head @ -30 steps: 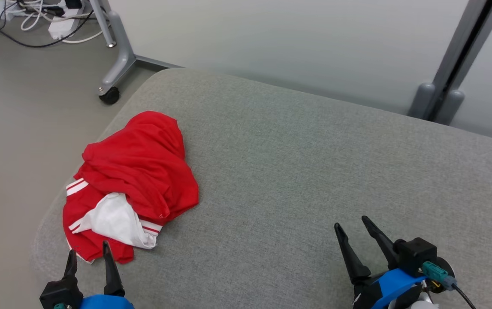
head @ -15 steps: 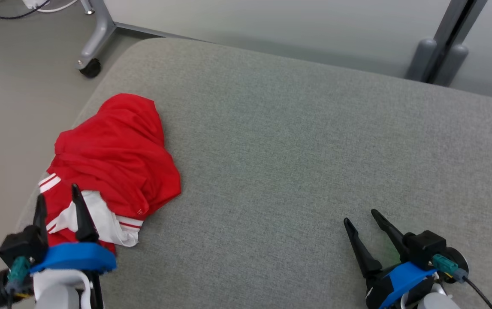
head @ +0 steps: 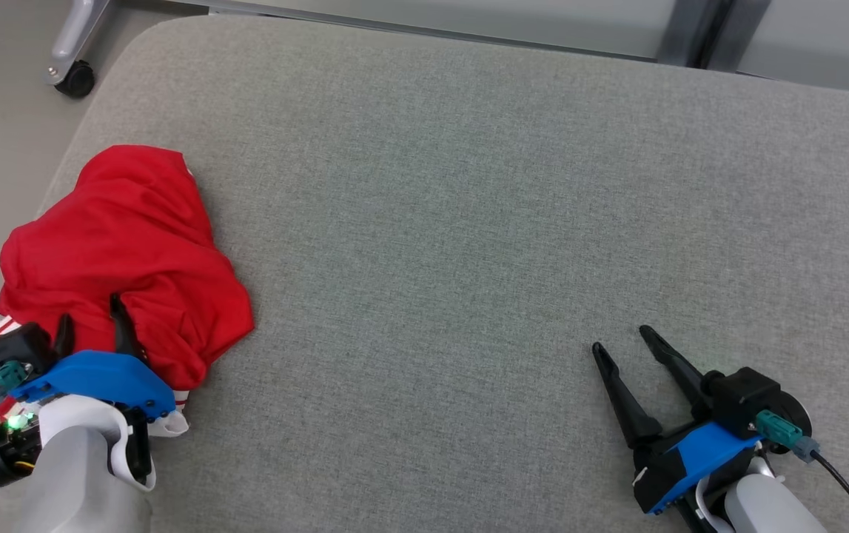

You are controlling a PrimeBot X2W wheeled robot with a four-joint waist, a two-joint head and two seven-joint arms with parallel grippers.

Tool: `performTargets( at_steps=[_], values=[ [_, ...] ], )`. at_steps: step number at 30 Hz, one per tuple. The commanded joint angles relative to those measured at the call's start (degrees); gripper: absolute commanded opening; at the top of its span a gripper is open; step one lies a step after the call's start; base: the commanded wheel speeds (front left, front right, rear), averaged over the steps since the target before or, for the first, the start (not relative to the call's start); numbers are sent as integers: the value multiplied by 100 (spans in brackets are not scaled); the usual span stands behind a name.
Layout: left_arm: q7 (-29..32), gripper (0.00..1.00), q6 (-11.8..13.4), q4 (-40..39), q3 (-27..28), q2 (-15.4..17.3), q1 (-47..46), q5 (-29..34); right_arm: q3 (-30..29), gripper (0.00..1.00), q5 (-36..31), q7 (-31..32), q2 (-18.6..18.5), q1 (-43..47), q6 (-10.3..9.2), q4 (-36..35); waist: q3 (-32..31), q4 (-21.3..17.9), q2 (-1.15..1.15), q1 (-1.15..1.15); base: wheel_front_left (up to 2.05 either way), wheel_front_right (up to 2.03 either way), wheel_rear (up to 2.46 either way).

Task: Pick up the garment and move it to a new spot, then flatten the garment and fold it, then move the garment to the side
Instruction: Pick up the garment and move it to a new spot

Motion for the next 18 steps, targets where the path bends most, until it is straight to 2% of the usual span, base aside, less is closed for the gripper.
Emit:
performTargets(
  at_steps=[1, 3, 4, 8, 11, 15, 18],
  values=[
    [-1, 100, -6, 67, 25, 1, -114, -58, -54, 100, 43, 25, -116, 52, -9, 185, 2, -14, 0, -1, 0, 0, 0],
    [-28, 96, -90, 291, -33, -22, -198, -72, -69, 100, 58, 26, -111, 43, -10, 191, 3, -44, 0, -1, 0, 0, 0],
    [-79, 0, -145, 354, -56, -29, -235, -105, -71, 100, 66, 25, -105, 38, -9, 197, -4, -55, 0, -1, 0, 0, 0],
    [-245, 0, -238, 511, -102, 49, -413, -126, -82, 100, 80, 24, -41, 58, -9, 215, -86, -83, 0, -1, 0, 0, 0],
    [-372, 0, -294, 286, -148, 138, -598, -64, -66, 100, 98, 20, 70, 89, -8, 211, -202, -112, 0, -1, 0, 0, 0],
    [-434, 0, -367, -536, -260, 224, -808, 67, -50, 100, 127, 17, 207, 105, -5, 212, -402, -219, 0, -1, 0, 0, 0],
    [-434, 0, -414, -1437, -448, 24, -800, 222, -46, 100, 142, 15, 300, 93, -5, 234, -543, -439, 0, -1, 0, 0, 0]
  ],
)
